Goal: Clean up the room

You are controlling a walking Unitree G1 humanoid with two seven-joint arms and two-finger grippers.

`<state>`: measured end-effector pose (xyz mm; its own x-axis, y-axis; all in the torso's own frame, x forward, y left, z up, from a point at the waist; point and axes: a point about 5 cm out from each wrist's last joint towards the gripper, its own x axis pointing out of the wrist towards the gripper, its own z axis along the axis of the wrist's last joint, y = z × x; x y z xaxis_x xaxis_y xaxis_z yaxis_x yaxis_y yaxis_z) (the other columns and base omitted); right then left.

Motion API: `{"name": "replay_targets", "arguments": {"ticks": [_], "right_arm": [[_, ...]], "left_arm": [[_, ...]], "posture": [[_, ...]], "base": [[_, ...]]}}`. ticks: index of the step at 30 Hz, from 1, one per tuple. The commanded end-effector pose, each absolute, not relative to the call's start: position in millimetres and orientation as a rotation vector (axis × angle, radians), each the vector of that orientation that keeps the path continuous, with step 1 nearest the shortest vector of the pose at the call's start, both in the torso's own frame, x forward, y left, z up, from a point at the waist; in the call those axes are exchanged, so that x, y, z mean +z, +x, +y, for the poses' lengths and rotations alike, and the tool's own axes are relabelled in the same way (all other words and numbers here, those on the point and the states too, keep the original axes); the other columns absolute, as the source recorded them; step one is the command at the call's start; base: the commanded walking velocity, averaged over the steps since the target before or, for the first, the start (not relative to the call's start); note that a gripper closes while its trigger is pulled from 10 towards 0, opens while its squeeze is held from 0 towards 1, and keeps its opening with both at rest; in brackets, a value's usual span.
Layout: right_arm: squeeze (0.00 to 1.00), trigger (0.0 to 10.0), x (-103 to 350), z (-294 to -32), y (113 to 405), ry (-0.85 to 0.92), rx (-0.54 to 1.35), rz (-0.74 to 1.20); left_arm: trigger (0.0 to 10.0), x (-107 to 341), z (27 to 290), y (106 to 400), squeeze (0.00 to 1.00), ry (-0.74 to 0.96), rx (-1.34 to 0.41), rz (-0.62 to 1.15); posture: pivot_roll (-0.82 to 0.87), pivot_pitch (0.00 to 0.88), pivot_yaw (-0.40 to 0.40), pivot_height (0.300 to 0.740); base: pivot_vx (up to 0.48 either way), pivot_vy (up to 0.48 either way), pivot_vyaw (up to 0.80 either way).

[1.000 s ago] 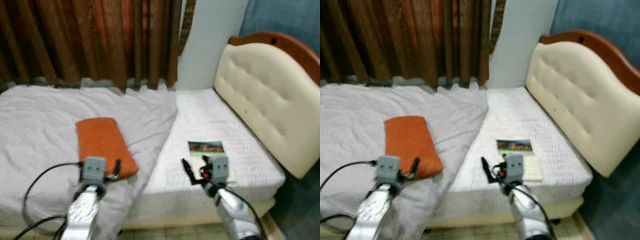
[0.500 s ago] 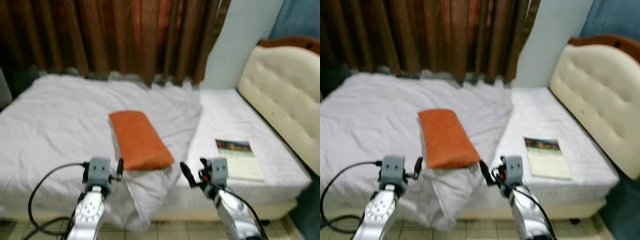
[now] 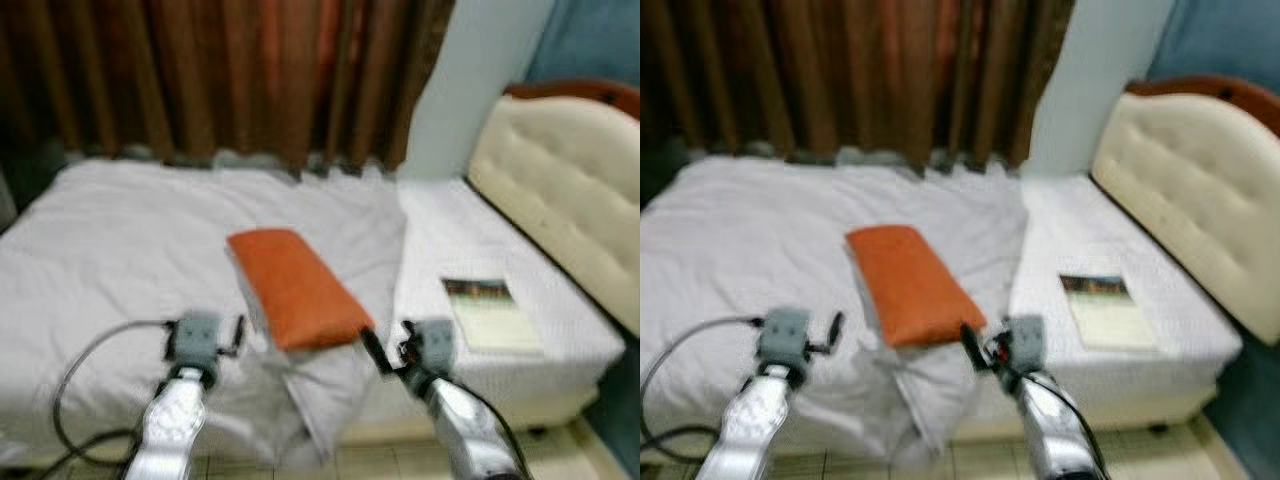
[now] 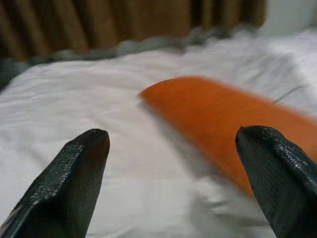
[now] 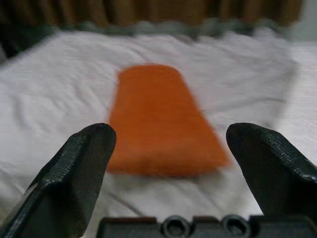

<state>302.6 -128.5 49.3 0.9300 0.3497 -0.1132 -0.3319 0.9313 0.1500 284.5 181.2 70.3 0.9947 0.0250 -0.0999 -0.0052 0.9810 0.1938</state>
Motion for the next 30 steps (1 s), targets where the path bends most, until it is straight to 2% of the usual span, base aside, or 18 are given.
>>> {"name": "replay_targets", "arguments": {"ticks": [1, 18, 24, 30], "right_arm": [[0.0, 10.0, 47.9, -145.7, 302.8, 0.107, 0.299, 0.149], [0.0, 10.0, 47.0, -146.4, 301.1, 0.114, 0.297, 0.144], [0.0, 10.0, 44.7, -150.1, 297.9, 0.112, 0.292, 0.149], [0.0, 10.0, 45.2, -150.0, 297.9, 0.106, 0.293, 0.148]], "left_arm": [[10.0, 72.9, 165.2, 288.2, 0.0, 0.187, -0.03, 0.092], [10.0, 68.1, 160.5, 289.5, 0.0, 0.205, -0.052, 0.123], [10.0, 67.3, 162.3, 287.6, 0.0, 0.229, -0.025, 0.121], [10.0, 68.0, 163.2, 288.8, 0.0, 0.202, -0.019, 0.121]], "posture": [[0.14, 0.0, -0.087, 0.74], [0.13, 0.0, -0.081, 0.74], [0.12, 0.0, -0.083, 0.74], [0.12, 0.0, -0.083, 0.74]], "base": [[0.45, 0.0, 0.0], [0.463, 0.0, 0.0], [0.0, 0.0, 0.0], [0.368, -0.299, 0.0]]}}
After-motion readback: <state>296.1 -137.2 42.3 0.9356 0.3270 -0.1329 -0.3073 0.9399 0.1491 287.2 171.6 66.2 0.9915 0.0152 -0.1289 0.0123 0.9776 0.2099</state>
